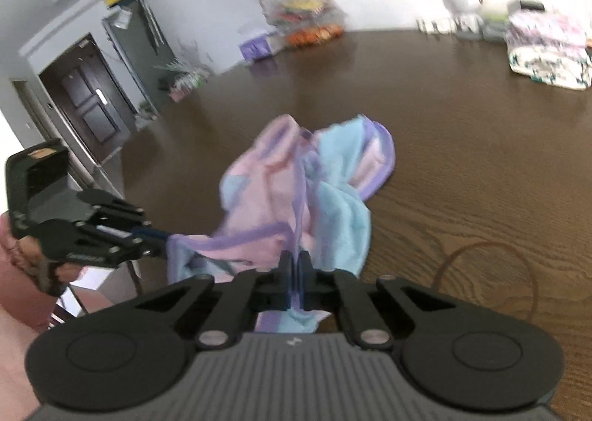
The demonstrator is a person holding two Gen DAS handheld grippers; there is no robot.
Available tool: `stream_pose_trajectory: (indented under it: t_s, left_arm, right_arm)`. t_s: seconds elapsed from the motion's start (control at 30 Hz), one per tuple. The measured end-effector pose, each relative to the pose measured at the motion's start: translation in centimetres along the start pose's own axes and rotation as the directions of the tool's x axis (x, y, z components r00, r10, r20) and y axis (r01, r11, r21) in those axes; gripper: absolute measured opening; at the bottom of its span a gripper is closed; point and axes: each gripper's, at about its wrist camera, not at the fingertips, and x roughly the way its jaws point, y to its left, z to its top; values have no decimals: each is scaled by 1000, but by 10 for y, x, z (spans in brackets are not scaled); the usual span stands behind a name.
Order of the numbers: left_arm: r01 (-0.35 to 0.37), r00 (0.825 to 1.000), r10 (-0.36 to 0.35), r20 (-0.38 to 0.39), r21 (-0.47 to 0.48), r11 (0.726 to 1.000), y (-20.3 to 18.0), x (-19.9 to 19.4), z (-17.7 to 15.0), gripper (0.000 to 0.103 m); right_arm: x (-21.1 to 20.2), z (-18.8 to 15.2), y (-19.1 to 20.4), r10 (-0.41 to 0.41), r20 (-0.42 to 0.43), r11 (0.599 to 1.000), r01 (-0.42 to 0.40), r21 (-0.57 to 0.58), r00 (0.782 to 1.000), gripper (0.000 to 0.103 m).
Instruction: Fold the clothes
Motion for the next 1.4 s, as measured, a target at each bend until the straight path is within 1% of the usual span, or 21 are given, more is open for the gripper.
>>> stream_pose_trajectory:
  t_s: [0.1,0.2,0.37,0.43,0.53,0.6,0.67,0.73,0.8,0.87,0.93,0.97,1.0,1.1,1.17,1.23,1.3,1.37,1.4]
  left_arm:
    - [-46,997,45,56,29,998,-1,-16,12,5]
    - [-80,991,73,109,55,995,-2,-31,22,5]
    - [-91,986,82,144,58,994,-5,-44,29,5]
    - [-137,972,119,203,78,988,-13,-58,52,4]
    - [-215,937,175,302,106,971,-25,-83,91,4]
    - [-268,907,208,367,120,956,-33,-99,117,3]
    - [-320,871,237,431,130,938,-41,-115,143,3]
    - [-373,829,263,494,137,918,-49,-131,169,3]
    - [-424,782,285,554,139,895,-57,-148,195,3]
    - [-483,729,311,610,137,865,-73,-175,225,3]
    - [-541,670,333,663,130,831,-90,-205,255,3]
    - [-554,650,339,680,119,824,-96,-218,268,3]
    - [-561,634,344,693,106,821,-102,-231,279,3]
    - [-567,606,363,708,65,821,-113,-259,306,3]
    - [-580,595,376,711,55,813,-122,-270,318,3]
    - [-594,583,389,713,48,803,-131,-280,328,3]
    - [-594,592,402,699,40,804,-134,-280,330,3]
    - [-591,603,415,681,32,806,-136,-278,331,3]
    - [-590,608,422,672,28,807,-136,-277,332,3]
  right_arm:
    - [-21,7,4,28,83,999,-32,41,996,3]
    - [-39,16,13,23,147,998,-31,50,989,3]
    - [-54,26,32,-20,183,999,11,52,983,3]
    - [-58,30,37,-55,198,997,43,65,979,3]
    - [-66,43,41,-111,249,992,91,93,962,2]
    - [-78,62,44,-154,301,986,126,112,941,2]
    - [-94,92,48,-196,354,978,156,137,915,2]
    - [-114,126,57,-228,409,971,177,159,884,2]
    - [-139,161,69,-252,468,966,188,180,847,2]
    - [-168,194,89,-274,528,961,210,180,804,2]
    - [-194,223,109,-298,572,954,237,181,764,2]
    - [-207,237,119,-310,593,951,251,182,744,2]
    - [-218,248,128,-317,610,948,258,186,726,2]
    - [-248,277,157,-343,651,938,286,196,677,2]
    - [-262,292,172,-360,665,931,301,209,654,2]
    - [-271,303,185,-386,674,918,332,216,629,2]
    - [-275,308,192,-408,668,908,354,226,622,2]
    - [-274,311,195,-422,658,901,369,228,624,2]
    - [-272,311,196,-423,653,900,374,223,628,2]
